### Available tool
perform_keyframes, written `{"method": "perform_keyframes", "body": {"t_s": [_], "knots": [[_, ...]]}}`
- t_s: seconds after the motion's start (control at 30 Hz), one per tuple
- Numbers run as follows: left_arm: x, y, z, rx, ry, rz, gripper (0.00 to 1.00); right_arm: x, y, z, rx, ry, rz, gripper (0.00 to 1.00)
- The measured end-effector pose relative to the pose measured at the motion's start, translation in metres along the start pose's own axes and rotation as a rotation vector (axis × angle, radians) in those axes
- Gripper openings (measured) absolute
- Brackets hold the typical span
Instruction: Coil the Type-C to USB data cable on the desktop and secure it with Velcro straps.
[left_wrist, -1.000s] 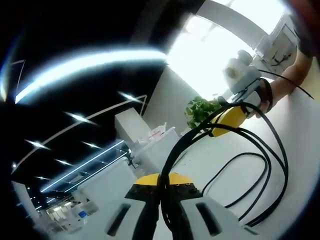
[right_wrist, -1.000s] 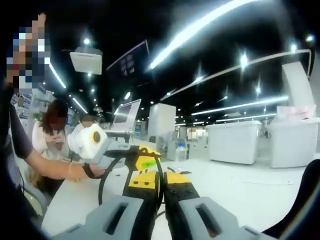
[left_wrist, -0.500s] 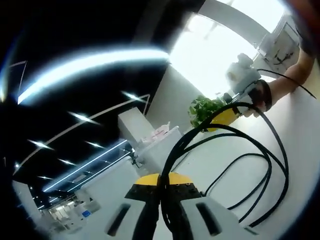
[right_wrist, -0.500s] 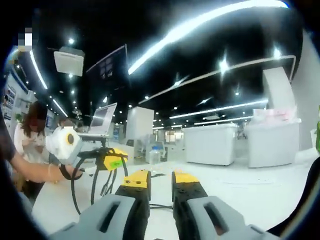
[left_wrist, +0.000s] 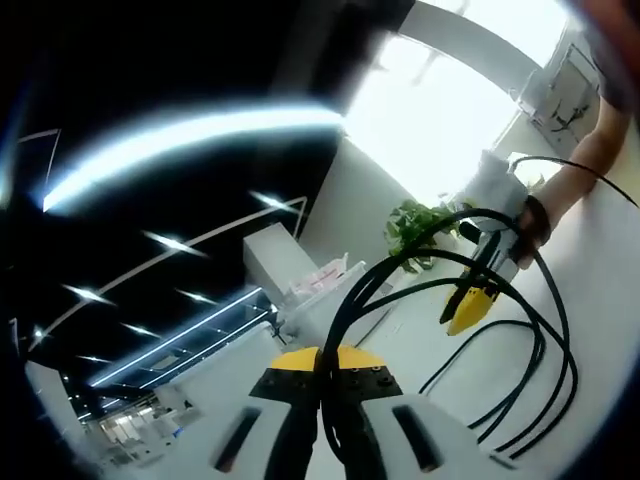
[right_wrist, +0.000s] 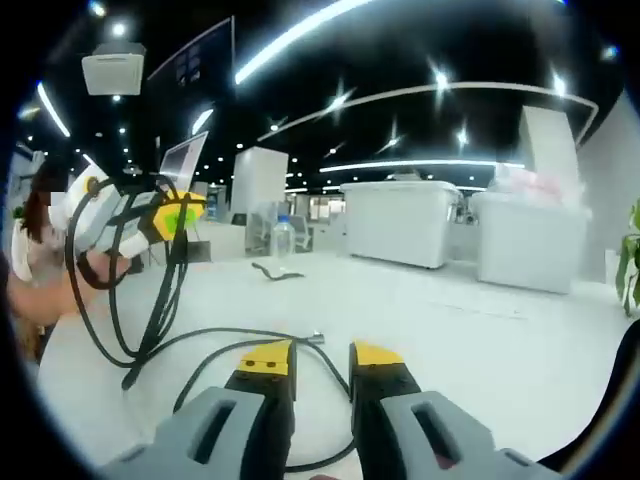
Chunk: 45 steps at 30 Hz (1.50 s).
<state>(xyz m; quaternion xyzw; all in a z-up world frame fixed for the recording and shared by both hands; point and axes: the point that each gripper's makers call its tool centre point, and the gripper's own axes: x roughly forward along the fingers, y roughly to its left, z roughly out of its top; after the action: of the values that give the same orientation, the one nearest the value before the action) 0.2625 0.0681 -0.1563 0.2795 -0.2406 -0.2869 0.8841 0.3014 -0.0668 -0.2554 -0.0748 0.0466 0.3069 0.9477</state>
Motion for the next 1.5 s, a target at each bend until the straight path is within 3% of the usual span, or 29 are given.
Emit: {"method": "perform_keyframes", "body": {"t_s": [0.5, 0.9, 1.07, 1.37, 1.5], "knots": [[-0.010, 0.017, 0.023, -0.003, -0.079, 0.055, 0.05, 0.014, 0.003, -0.041, -0.025, 0.149, 0.013, 0.21], [-0.015, 0.022, 0.036, -0.008, -0.124, 0.074, 0.05, 0.013, -0.013, -0.045, 0.000, 0.179, -0.044, 0.19], [-0.014, 0.021, 0.035, -0.004, -0.121, 0.072, 0.05, 0.012, -0.011, -0.048, 0.062, 0.190, -0.032, 0.06], [-0.011, 0.021, 0.031, -0.010, -0.109, 0.067, 0.05, 0.012, -0.007, -0.042, -0.167, 0.227, -0.009, 0.02], [-0.010, 0.020, 0.029, -0.011, -0.103, 0.064, 0.05, 0.009, -0.010, -0.033, -0.145, 0.192, -0.020, 0.02]]}}
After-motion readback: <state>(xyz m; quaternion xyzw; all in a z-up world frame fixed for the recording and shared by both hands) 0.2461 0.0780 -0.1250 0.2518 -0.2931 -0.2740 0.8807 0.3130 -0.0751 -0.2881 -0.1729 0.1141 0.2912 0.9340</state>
